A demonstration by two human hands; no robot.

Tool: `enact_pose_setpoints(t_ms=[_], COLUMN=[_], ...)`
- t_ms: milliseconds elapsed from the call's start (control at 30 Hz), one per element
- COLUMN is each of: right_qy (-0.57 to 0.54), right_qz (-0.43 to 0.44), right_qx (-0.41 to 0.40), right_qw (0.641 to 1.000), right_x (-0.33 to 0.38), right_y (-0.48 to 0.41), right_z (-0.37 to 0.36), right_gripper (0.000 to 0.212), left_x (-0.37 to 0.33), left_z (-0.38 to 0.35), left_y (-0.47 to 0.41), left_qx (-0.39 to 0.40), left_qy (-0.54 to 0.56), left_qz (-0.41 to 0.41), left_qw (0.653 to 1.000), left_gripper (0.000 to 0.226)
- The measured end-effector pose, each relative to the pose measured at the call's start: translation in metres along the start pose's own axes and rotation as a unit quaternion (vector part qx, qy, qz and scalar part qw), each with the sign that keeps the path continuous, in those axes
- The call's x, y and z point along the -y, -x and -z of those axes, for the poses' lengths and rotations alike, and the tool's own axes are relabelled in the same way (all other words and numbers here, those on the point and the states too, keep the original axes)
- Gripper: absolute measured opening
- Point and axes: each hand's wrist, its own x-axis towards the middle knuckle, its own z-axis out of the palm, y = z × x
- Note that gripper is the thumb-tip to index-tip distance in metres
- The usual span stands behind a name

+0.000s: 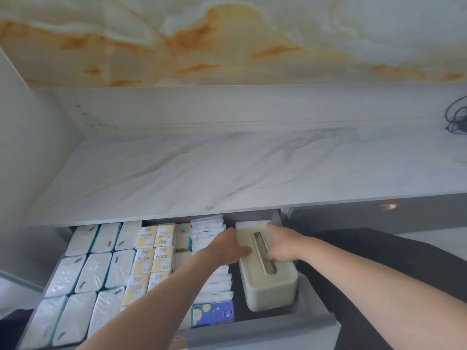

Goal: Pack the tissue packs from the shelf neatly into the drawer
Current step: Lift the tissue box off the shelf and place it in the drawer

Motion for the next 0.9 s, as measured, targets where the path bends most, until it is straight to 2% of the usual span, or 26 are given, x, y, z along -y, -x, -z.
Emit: enact_pose_setpoints(t_ms=[67,200,300,367,433,533,600,667,700,733,800,900], right_qy=[0.021,0.110,0.127,0.126,0.135,0.211,0.281,0.338,0.355,0.367,0.387,0.415], right_qz=[0.017,0.024,0.017,0.022,0.032,0.043,0.063,0.096,0.110,0.118,0.116,0.107], right_qx=[-0.012,-0.014,0.010,0.021,0.018,-0.013,-0.043,-0.063,-0.060,-0.049,-0.017,0.010], right_qw=[1.000,0.994,0.992,0.992,0.990,0.976,0.957,0.934,0.926,0.921,0.915,0.903], right_x=[-0.002,-0.008,-0.016,-0.019,-0.018,-0.013,-0.007,-0.004,-0.005,-0.007,-0.014,-0.019], right_y=[-0.005,-0.015,-0.020,-0.023,-0.024,-0.022,-0.022,-0.023,-0.025,-0.028,-0.032,-0.029], right_z=[-0.007,-0.027,-0.036,-0.038,-0.038,-0.039,-0.040,-0.043,-0.045,-0.048,-0.055,-0.053], right_gripper=[0.092,0.083,0.073,0.065,0.047,0.029,0.033,0.044,0.054,0.066,0.087,0.094], left_x=[0.000,0.009,0.014,0.015,0.017,0.018,0.017,0.016,0.018,0.021,0.028,0.030], left_z=[-0.002,-0.014,-0.027,-0.033,-0.036,-0.040,-0.042,-0.044,-0.045,-0.046,-0.047,-0.045], left_y=[-0.002,-0.005,-0.009,-0.010,-0.011,-0.013,-0.013,-0.014,-0.015,-0.016,-0.017,-0.015], left_qx=[0.004,0.036,0.058,0.064,0.064,0.058,0.017,-0.023,-0.032,-0.031,-0.019,0.007], left_qy=[0.017,-0.002,-0.014,-0.075,-0.144,-0.226,-0.331,-0.444,-0.467,-0.470,-0.433,-0.337], left_qz=[0.001,0.017,0.022,-0.002,-0.028,-0.051,-0.101,-0.160,-0.171,-0.170,-0.168,-0.173], left_qw=[1.000,0.999,0.998,0.995,0.987,0.971,0.938,0.881,0.867,0.865,0.886,0.926], left_gripper=[0.048,0.054,0.057,0.059,0.060,0.060,0.059,0.073,0.083,0.091,0.099,0.097])
